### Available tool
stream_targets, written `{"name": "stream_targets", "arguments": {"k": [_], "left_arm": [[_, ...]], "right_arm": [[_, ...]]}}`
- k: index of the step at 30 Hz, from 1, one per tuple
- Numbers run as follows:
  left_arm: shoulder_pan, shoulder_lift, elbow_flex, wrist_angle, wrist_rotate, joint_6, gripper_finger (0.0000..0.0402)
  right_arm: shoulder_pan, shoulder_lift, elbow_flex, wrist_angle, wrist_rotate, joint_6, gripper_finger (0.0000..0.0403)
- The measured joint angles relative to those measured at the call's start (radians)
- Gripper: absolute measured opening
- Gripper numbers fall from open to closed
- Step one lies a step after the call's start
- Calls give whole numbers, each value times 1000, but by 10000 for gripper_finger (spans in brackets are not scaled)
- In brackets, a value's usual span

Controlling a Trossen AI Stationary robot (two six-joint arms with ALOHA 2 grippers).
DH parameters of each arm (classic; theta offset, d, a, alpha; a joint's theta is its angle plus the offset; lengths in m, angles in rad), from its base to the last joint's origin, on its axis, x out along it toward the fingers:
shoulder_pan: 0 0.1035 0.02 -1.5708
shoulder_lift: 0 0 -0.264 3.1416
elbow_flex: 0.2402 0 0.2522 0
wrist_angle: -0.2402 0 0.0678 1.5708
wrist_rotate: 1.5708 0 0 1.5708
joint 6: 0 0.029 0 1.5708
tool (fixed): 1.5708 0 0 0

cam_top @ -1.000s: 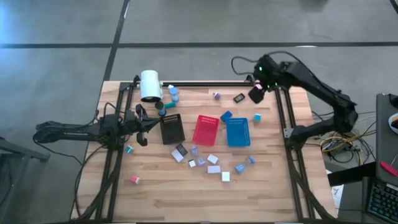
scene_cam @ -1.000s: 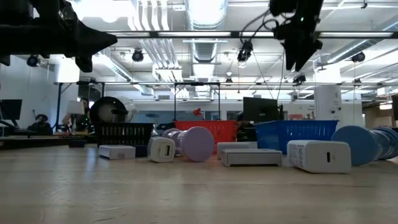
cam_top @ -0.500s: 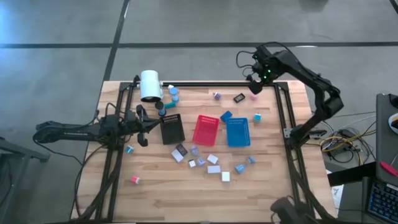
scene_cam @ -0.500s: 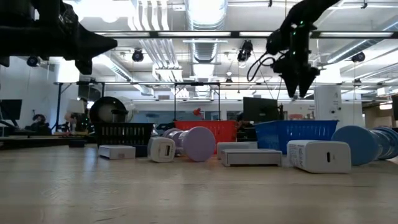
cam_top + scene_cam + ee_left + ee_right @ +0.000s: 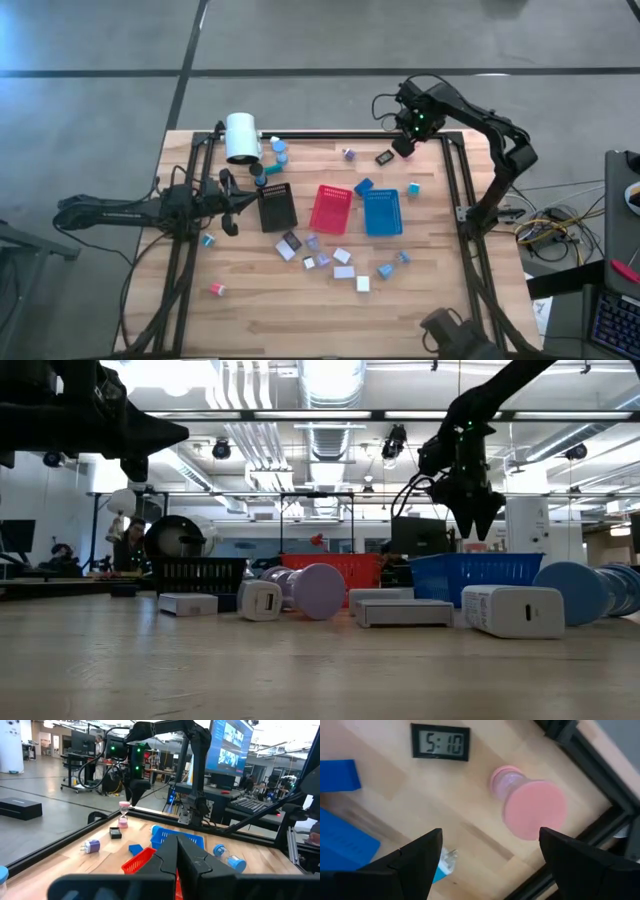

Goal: Pick & Place Office items
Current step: Put the pink hourglass into the blue bin

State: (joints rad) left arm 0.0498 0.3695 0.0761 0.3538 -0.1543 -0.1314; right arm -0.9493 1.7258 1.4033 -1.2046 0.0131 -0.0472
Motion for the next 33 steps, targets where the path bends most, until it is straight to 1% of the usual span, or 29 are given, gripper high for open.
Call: {"name": "stream_targets", "arguments": {"k": [8,15,26,33], "left_arm": [[0,0,0,0,-2,0,5],[0,0,0,0,-2,0,5],[0,2,0,0,-2,3,5],[0,2,0,0,-2,8,5]], "right_arm": [[-14,-15,1,17,69,-11,327],[-28,13,-6,48,38,-20,327],[-47,57,-6,108,39,-61,302],[-54,70,-7,105,39,-57,299]]}}
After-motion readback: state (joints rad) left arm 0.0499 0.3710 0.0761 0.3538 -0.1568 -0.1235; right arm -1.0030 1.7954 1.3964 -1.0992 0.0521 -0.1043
